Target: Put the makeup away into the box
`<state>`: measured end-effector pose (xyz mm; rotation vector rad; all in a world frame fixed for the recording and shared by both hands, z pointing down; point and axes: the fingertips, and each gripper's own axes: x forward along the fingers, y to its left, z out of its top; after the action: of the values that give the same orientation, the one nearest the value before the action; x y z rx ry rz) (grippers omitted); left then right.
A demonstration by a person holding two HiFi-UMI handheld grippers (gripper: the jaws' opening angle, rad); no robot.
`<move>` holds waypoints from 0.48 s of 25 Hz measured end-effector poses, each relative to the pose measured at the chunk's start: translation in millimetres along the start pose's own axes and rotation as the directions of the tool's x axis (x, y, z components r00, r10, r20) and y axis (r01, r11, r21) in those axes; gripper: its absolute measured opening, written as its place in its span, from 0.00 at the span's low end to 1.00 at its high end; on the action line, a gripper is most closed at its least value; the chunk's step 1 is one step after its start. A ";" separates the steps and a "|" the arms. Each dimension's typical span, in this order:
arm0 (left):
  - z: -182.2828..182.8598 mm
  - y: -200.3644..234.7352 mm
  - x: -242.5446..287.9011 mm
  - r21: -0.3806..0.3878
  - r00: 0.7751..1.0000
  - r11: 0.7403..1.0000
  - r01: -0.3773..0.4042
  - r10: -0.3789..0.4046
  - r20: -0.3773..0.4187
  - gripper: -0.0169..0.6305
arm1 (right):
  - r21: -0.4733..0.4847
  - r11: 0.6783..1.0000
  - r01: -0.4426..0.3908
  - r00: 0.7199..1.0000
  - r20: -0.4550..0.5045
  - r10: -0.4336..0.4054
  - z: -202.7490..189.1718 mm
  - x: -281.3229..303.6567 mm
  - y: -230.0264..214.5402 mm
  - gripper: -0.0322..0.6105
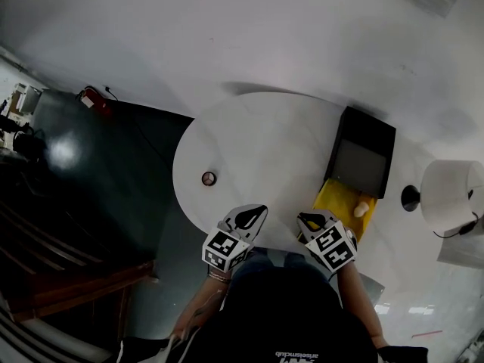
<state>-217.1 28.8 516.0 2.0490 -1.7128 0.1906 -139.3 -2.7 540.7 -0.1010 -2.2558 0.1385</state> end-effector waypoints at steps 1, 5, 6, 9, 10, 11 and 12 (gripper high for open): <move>-1.4 5.3 -4.9 0.000 1.000 1.000 -0.011 0.011 0.001 0.05 | -0.011 1.000 -0.010 1.000 0.002 0.010 5.0 3.9 4.9 0.11; -4.5 31.7 -25.4 -0.022 0.997 0.997 -0.071 0.071 -0.002 0.05 | -0.042 0.997 -0.061 0.998 0.017 0.062 25.1 21.1 23.3 0.10; -3.5 39.5 -31.2 -0.034 0.995 0.995 -0.096 0.096 -0.005 0.05 | -0.046 0.996 -0.073 0.997 0.019 0.074 30.0 25.2 27.4 0.10; -3.1 60.7 -49.3 -0.056 0.989 0.987 -0.148 0.147 -0.006 0.05 | -0.062 0.994 -0.092 0.996 0.013 0.093 43.2 37.1 38.6 0.10; -4.4 67.1 -55.0 -0.059 0.988 0.986 -0.157 0.157 -0.005 0.05 | -0.069 0.993 -0.096 0.995 0.011 0.097 47.4 41.4 42.0 0.10; -6.3 73.0 -60.1 -0.061 0.987 0.985 -0.161 0.161 -0.004 0.05 | -0.074 0.992 -0.099 0.995 0.010 0.100 51.5 45.9 44.9 0.10; -9.2 78.3 -64.1 -0.058 0.987 0.986 -0.158 0.159 -0.001 0.05 | -0.078 0.992 -0.102 0.995 0.010 0.103 55.4 50.5 47.3 0.10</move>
<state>-304.3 80.8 519.3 1.8733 -1.8624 0.1852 -212.9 46.6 537.8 -0.2580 -2.2709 0.1062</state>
